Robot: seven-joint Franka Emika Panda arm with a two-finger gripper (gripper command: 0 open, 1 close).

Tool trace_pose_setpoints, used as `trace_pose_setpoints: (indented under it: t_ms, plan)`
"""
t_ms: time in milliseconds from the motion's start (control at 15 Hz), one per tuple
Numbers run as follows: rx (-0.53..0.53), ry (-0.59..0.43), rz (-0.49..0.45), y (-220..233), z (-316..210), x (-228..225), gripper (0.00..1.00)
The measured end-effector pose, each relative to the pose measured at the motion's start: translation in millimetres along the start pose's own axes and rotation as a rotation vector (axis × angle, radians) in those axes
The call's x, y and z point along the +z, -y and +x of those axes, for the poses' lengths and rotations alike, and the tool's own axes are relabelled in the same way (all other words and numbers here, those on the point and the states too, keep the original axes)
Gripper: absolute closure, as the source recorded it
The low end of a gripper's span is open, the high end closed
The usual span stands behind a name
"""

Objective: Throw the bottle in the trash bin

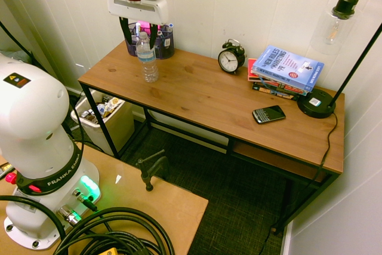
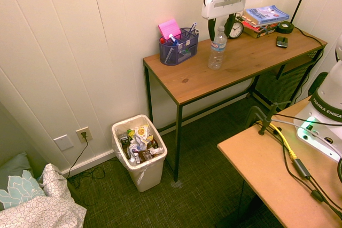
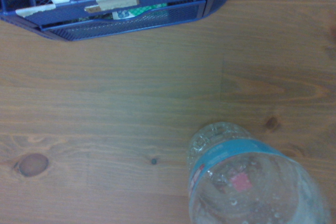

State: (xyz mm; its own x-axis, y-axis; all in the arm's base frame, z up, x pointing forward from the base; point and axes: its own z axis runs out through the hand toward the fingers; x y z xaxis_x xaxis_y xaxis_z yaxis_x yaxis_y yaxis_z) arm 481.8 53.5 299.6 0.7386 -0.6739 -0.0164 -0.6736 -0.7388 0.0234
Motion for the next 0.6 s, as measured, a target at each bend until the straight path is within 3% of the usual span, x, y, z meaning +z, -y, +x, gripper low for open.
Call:
trace_pose_setpoints:
  t_ms: [200, 267, 600]
  plan:
    - [-0.015, -0.034, -0.013, 1.4, 3.5, 7.7, 0.0]
    - [-0.016, -0.033, -0.016, 2.3, 3.9, 9.4, 1.0]
    - [-0.02, -0.036, -0.011, 5.1, 4.1, 10.9, 1.0]
